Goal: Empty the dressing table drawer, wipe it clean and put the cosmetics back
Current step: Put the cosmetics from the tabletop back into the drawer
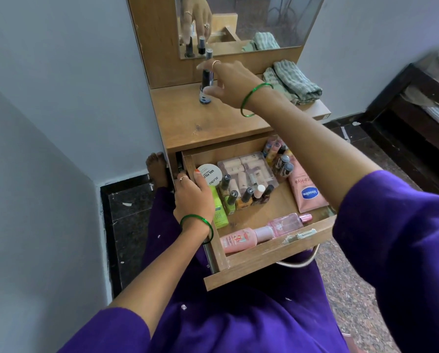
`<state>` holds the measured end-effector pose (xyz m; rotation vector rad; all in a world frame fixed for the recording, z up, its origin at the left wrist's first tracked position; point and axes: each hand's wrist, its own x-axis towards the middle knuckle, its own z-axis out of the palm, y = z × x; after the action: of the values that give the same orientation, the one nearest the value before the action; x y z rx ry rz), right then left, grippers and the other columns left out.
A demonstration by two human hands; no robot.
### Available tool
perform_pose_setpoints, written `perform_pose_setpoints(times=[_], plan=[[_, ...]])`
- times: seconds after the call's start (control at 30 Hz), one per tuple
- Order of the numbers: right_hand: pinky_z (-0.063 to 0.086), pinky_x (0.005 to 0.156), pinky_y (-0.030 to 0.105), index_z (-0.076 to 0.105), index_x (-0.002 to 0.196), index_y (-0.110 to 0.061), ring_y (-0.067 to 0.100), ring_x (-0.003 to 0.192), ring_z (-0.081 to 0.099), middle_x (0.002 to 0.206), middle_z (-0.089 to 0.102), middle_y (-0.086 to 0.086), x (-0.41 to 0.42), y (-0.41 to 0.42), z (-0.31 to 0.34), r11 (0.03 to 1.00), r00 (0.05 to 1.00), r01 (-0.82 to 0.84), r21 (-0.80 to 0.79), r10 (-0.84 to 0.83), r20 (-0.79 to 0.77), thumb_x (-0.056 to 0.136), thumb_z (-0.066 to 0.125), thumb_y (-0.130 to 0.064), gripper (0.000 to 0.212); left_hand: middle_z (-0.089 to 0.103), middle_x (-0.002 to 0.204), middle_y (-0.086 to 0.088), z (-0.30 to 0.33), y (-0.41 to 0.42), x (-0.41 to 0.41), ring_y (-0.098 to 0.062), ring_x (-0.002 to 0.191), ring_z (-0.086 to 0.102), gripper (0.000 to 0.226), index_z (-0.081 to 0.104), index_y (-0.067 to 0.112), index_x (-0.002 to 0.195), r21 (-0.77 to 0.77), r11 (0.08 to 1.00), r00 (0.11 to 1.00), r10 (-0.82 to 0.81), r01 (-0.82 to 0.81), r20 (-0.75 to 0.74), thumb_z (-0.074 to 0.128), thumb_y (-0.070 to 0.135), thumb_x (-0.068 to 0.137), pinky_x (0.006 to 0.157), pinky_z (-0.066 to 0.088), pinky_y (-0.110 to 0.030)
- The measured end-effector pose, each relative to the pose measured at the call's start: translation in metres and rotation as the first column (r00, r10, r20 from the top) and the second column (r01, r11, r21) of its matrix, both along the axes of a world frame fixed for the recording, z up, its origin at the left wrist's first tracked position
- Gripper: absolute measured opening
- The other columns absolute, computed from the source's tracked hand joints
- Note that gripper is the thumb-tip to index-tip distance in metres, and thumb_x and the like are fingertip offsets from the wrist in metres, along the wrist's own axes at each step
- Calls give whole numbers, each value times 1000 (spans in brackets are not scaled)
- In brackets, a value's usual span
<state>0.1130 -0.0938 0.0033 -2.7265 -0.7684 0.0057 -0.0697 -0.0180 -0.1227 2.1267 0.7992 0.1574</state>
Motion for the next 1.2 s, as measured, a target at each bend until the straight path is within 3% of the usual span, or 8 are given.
perform_pose_setpoints(times=[0.07, 0.17, 0.3, 0.47, 0.7, 1.0, 1.2], plan=[[46, 79, 35, 49, 122, -20, 30, 94, 57, 107, 59, 12, 5, 4, -2, 1000, 1000, 10, -14, -10, 18, 90, 54, -34, 35, 58, 115, -9, 1, 0, 0, -31, 102, 58, 39, 49, 9, 109, -5, 1000, 1000, -3, 3, -3, 28, 41, 101, 65, 32, -34], [47, 75, 34, 55, 101, -14, 25, 84, 55, 101, 60, 8, 4, 2, -3, 1000, 997, 14, -6, -13, 74, 88, 56, -16, 13, 58, 118, -8, 3, 0, 0, -32, 105, 57, 40, 48, 10, 113, -16, 1000, 1000, -3, 3, -15, 27, 41, 101, 68, 31, -35], [52, 79, 41, 57, 90, -18, 22, 85, 59, 92, 62, 0, -10, -28, 4, 1000, 997, 12, 7, -13, 81, 83, 60, -17, 8, 57, 119, -9, 1, 2, 1, -33, 105, 56, 40, 48, 10, 113, -14, 1000, 1000, -8, 8, -5, 27, 41, 101, 69, 30, -36], [42, 74, 20, 63, 94, -10, 10, 76, 55, 85, 61, -7, -67, -93, 21, 1000, 1000, 28, 5, -28, -1, 86, 63, -21, 14, 59, 113, -10, -3, 4, 2, -32, 99, 57, 38, 48, 10, 110, -46, 999, 999, 2, -1, 35, 29, 42, 100, 69, 33, -36], [53, 74, 39, 65, 93, -18, 19, 80, 60, 84, 67, -1, -128, -153, -25, 983, 978, 134, -128, -152, -140, 83, 66, -31, 17, 57, 117, -11, -2, 2, 3, -35, 103, 54, 38, 48, 10, 110, -77, 997, 999, 15, -12, 31, 30, 41, 100, 71, 30, -36], [37, 66, 28, 58, 110, -21, 29, 96, 60, 103, 64, 6, -145, -148, -73, 947, 976, 162, -276, -195, -97, 90, 57, -33, 23, 58, 117, -12, -3, 3, 3, -36, 102, 55, 38, 48, 11, 110, -80, 997, 999, 14, -11, 39, 29, 41, 100, 71, 32, -37], [46, 70, 34, 58, 111, -20, 29, 98, 60, 107, 65, 3, -142, -141, -79, 947, 981, 152, -283, -179, -73, 90, 56, -34, 25, 58, 117, -13, -3, 2, 4, -37, 103, 55, 39, 49, 9, 112, -70, 997, 999, 17, -14, 31, 29, 42, 100, 72, 35, -38]])
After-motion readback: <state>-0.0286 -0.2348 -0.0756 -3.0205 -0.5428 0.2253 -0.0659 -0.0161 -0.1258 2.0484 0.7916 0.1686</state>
